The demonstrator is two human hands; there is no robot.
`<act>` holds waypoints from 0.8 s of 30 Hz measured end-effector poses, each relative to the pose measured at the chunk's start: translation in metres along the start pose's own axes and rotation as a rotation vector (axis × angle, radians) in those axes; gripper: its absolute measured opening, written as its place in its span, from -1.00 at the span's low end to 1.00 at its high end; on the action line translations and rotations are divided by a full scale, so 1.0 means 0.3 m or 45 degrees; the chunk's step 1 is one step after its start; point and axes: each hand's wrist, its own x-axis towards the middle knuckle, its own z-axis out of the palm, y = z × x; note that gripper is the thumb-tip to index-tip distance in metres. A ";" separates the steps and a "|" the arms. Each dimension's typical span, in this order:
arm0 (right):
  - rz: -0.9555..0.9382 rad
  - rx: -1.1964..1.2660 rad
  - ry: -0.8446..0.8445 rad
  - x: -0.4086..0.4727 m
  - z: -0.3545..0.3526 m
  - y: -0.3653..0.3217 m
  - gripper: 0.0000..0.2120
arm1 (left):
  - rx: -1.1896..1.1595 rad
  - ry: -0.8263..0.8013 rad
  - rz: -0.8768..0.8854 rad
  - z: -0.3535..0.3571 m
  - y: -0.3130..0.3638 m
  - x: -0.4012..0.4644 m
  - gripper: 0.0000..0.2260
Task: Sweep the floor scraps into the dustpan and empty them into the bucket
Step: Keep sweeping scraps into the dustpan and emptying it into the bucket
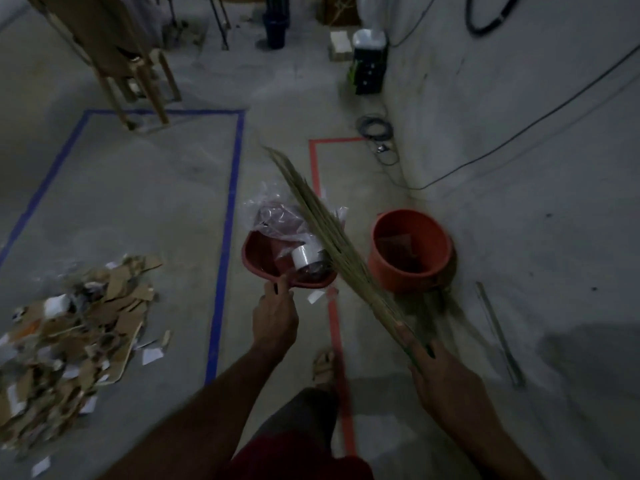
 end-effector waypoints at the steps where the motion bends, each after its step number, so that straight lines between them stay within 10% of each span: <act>1: 0.027 0.065 -0.020 0.026 -0.024 0.031 -0.18 | -0.007 -0.015 0.019 0.037 0.046 0.040 -0.68; 24: 0.249 0.094 -0.070 0.673 -0.156 0.991 -0.18 | -0.154 -0.291 0.028 0.795 0.965 0.704 -0.61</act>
